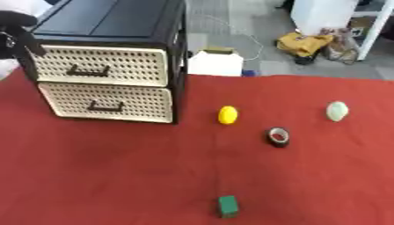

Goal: Pick up objects from table and place into drawer.

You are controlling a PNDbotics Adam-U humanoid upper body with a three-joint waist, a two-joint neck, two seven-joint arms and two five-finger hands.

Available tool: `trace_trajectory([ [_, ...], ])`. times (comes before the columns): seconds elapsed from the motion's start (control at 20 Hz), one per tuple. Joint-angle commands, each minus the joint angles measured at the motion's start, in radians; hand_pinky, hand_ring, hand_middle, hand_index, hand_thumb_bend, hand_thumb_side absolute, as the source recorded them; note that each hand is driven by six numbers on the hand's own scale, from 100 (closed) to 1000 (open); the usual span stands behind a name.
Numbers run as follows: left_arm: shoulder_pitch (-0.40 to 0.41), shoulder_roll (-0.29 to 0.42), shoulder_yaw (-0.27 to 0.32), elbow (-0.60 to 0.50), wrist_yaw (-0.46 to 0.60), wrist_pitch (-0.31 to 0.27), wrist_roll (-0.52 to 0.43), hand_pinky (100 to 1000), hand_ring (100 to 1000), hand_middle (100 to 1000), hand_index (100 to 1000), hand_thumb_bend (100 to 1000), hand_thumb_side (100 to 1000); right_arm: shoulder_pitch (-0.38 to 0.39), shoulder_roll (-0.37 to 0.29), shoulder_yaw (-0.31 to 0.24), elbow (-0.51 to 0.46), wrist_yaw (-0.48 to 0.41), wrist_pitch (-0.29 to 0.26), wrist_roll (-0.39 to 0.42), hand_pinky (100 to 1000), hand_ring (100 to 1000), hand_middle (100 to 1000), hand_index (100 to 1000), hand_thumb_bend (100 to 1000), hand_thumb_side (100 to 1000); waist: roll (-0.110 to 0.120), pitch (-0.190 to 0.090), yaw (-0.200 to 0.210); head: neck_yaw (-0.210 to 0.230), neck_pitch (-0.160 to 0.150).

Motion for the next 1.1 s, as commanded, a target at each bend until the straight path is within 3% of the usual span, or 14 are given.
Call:
trace_trajectory([
  [0.05, 0.004, -0.032, 0.027, -0.017, 0.095, -0.069, 0.088, 482, 507, 621, 865, 100, 1000, -0.013, -0.018, -0.015, -0.017, -0.002, 0.002, -0.007, 712, 622, 573, 735, 119, 685, 0.002, -0.022, 0.0, -0.004, 0.013],
  [0.35, 0.039, -0.108, 0.048, -0.017, 0.168, -0.085, 0.175, 515, 540, 646, 880, 100, 1000, -0.017, -0.007, -0.036, -0.017, 0.075, 0.029, -0.062, 698, 616, 571, 735, 121, 624, -0.001, -0.027, 0.0, 0.002, 0.019],
  [0.4, 0.043, -0.115, 0.05, -0.017, 0.171, -0.083, 0.184, 517, 541, 647, 881, 115, 1000, -0.015, -0.004, -0.035, -0.017, 0.085, 0.034, -0.069, 699, 616, 572, 735, 147, 641, -0.001, -0.027, -0.002, 0.002, 0.02],
  [0.75, 0.064, -0.183, 0.07, -0.017, 0.169, -0.083, 0.22, 521, 546, 651, 877, 127, 1000, -0.007, 0.019, -0.039, -0.017, 0.125, 0.07, -0.092, 692, 616, 576, 738, 110, 649, 0.001, -0.036, -0.002, 0.004, 0.022],
  [1.1, 0.07, -0.236, 0.077, -0.017, 0.163, -0.062, 0.225, 525, 550, 651, 876, 133, 1000, -0.017, 0.031, -0.036, -0.017, 0.146, 0.07, -0.108, 708, 628, 584, 735, 100, 675, 0.004, -0.046, -0.004, 0.006, 0.024],
])
